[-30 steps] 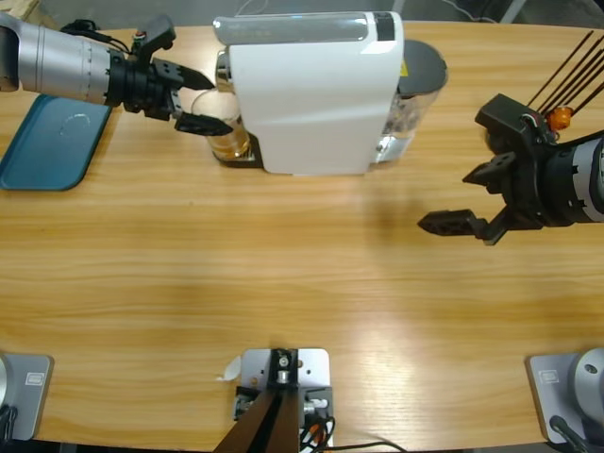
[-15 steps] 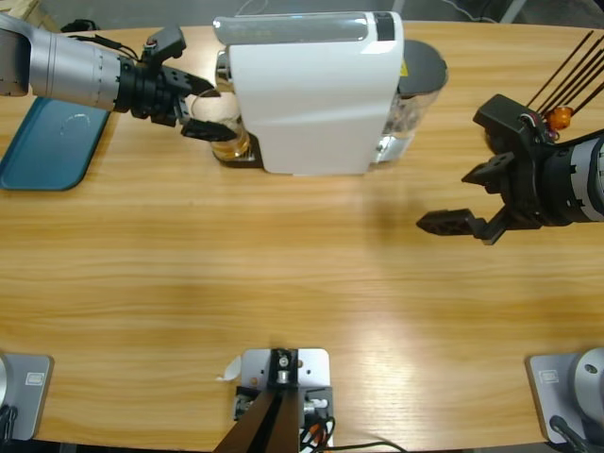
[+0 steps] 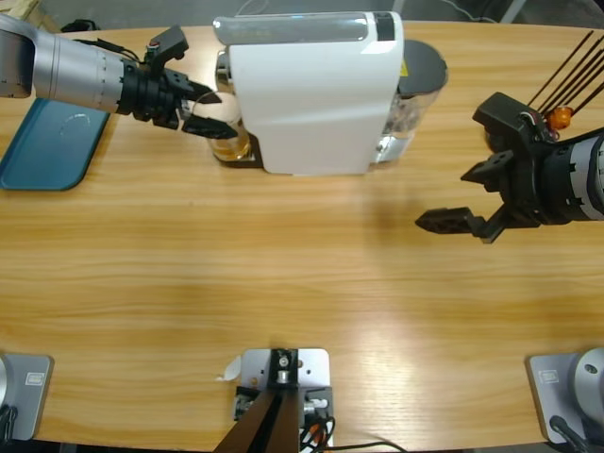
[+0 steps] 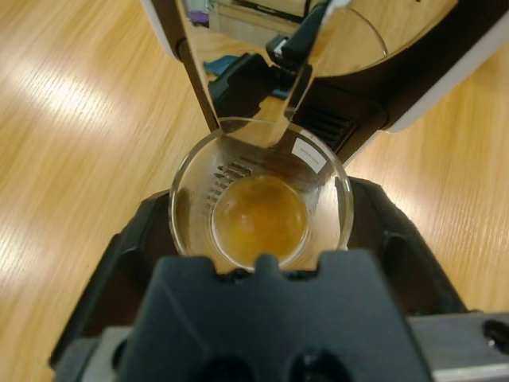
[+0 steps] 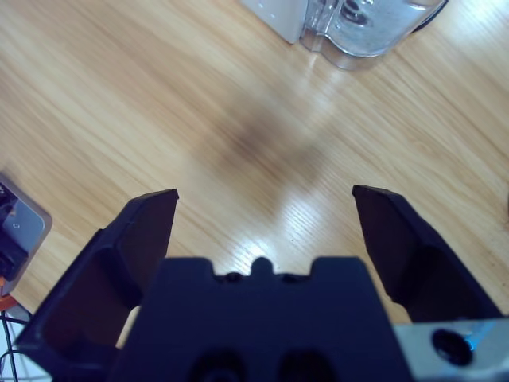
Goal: Pour coffee
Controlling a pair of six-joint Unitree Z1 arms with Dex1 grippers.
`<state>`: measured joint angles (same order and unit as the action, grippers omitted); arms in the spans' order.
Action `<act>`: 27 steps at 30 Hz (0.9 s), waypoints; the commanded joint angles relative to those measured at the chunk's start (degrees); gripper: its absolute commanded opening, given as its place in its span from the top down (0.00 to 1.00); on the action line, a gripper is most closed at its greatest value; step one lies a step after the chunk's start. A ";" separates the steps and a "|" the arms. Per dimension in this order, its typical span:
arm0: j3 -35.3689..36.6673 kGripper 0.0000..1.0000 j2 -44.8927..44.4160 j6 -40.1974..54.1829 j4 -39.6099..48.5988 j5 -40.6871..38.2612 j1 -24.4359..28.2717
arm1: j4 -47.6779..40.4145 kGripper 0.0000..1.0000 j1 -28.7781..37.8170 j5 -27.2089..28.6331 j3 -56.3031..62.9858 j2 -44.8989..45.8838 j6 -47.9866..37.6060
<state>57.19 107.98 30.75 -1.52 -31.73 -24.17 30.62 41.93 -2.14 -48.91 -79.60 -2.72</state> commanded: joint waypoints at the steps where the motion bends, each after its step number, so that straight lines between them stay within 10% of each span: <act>1: -1.73 0.90 3.21 -2.52 1.08 1.59 -1.15 | -0.56 0.00 0.61 -0.85 1.27 -1.26 0.70; 27: -7.87 1.00 -5.51 -7.11 1.15 10.06 0.49 | -0.65 0.00 0.61 -0.94 1.34 -0.51 0.70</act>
<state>55.79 105.98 24.19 -1.50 -24.76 -26.18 30.53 41.93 -2.21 -48.91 -79.59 -2.72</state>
